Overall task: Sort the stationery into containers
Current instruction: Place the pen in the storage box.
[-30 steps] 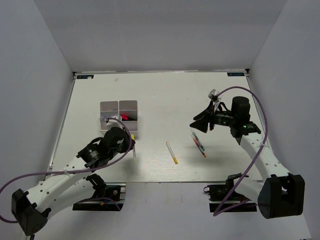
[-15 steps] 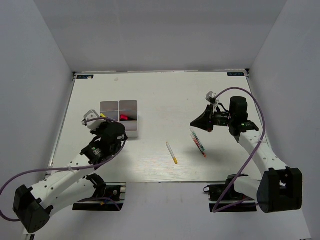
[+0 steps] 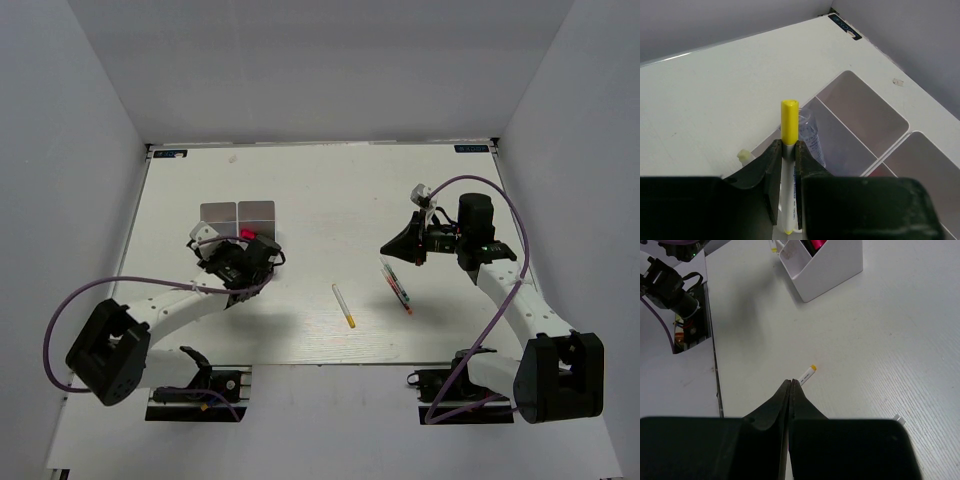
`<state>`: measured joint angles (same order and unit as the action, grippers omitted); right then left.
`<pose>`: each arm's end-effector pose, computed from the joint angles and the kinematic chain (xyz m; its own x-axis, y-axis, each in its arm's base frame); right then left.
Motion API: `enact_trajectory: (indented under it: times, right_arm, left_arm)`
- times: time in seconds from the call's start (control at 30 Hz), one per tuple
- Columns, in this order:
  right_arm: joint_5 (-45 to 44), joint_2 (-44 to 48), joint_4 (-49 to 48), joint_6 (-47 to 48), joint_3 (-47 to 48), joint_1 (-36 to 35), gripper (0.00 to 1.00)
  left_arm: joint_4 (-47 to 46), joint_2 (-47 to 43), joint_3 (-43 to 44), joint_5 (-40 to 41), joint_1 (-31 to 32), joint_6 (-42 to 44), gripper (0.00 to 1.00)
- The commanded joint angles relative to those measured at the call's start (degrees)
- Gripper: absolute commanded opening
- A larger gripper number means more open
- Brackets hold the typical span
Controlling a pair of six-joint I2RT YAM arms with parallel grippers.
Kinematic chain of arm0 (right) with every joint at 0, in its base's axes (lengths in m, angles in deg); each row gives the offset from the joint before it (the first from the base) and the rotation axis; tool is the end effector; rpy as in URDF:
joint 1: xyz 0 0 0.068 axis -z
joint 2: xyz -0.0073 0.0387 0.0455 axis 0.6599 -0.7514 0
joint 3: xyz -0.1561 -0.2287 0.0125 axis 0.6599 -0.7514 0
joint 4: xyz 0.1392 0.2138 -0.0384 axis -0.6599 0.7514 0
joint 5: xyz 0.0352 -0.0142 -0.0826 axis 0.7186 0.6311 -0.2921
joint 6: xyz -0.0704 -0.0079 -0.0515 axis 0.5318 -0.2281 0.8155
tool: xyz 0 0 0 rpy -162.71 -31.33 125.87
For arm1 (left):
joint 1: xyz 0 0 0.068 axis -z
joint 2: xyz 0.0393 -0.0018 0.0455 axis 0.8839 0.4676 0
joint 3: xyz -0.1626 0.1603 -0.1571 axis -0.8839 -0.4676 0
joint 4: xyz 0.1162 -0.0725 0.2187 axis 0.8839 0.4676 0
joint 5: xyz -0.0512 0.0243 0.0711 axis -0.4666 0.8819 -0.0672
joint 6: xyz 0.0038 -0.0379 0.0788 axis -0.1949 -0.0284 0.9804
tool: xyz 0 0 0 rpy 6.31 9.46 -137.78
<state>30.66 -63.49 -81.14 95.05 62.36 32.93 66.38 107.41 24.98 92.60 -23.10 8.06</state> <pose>0.2420 0.1049 0.2657 -0.3053 -0.1214 -0.9445 -0.9091 0.3322 0.2512 0.2165 -0.0765 0.2102 0.0952 -0.2456 -0.9647 -0.7212 0.6509 -0.2369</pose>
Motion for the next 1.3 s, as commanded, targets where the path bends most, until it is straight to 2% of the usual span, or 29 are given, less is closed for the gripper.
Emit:
enact_trajectory:
  times: [0.0, 0.23, 0.43, 0.5, 0.57, 0.6, 0.63, 0.67, 0.83, 0.87, 1.03, 1.13, 1.2, 1.27]
  right_arm:
    - [1.7, -0.1, -0.1, 0.9, 1.2, 0.2, 0.00]
    - [2.0, -1.0, 0.3, 1.5, 1.4, 0.3, 0.00]
    - [2.1, -1.5, 0.9, 1.9, 1.6, 0.1, 0.00]
    - [2.2, -1.7, 0.8, 2.1, 1.7, 0.2, 0.03]
    - [2.5, -2.1, 1.0, 2.2, 1.8, 0.2, 0.12]
    - [2.5, -2.3, 2.1, 3.0, 2.3, 0.1, 0.25]
    - [2.7, -3.0, 2.7, 3.3, 2.4, 0.0, 0.31]
    - [2.7, -3.1, 3.6, 4.4, 3.1, 0.1, 0.39]
    - [1.8, -5.6, 8.2, 6.9, 5.0, -0.3, 0.47]
    - [1.6, -6.0, 8.4, 7.0, 5.4, -0.3, 0.47]
    - [-1.8, -7.1, 9.9, 8.8, 6.8, -1.6, 0.52]
    - [-6.0, -8.3, 10.6, 10.9, 8.3, -3.6, 0.52]
    - [-11.8, -10.4, 12.4, 12.2, 11.1, -5.8, 0.48]
    - [-17.6, -13.5, 16.0, 13.6, 13.9, -9.3, 0.41]
  left_arm:
    - [1.0, 1.8, 3.0, 8.4, -1.6, -6.0, 0.00]
    - [1.0, 6.8, 4.7, 8.4, -3.3, -8.8, 0.00]
    - [7.0, 8.7, 6.7, 8.4, -3.9, -15.6, 0.00]
    - [7.0, 8.7, 6.7, 8.4, -3.9, -15.6, 0.00]
    - [8.6, 11.1, 7.3, 8.4, -4.4, -16.2, 0.00]
    - [9.6, 11.6, 7.3, 8.4, -4.4, -17.2, 0.03]
    - [10.6, 11.6, 7.3, 8.4, -4.4, -18.5, 0.11]
    - [12.0, 12.2, 7.3, 7.8, -4.4, -20.4, 0.29]
    - [15.5, 11.5, 7.9, 6.4, -3.9, -22.2, 0.63]
    - [16.2, 10.7, 8.5, 6.4, -3.2, -22.2, 0.67]
    - [21.1, 6.8, 10.8, 4.2, -2.6, -22.8, 0.79]
    - [25.5, 3.2, 13.5, 0.1, -2.1, -22.8, 0.80]
    - [29.0, 1.5, 15.9, -4.6, -1.6, -22.8, 0.80]
    - [31.5, -1.1, 19.4, -11.0, -0.9, -17.4, 0.77]
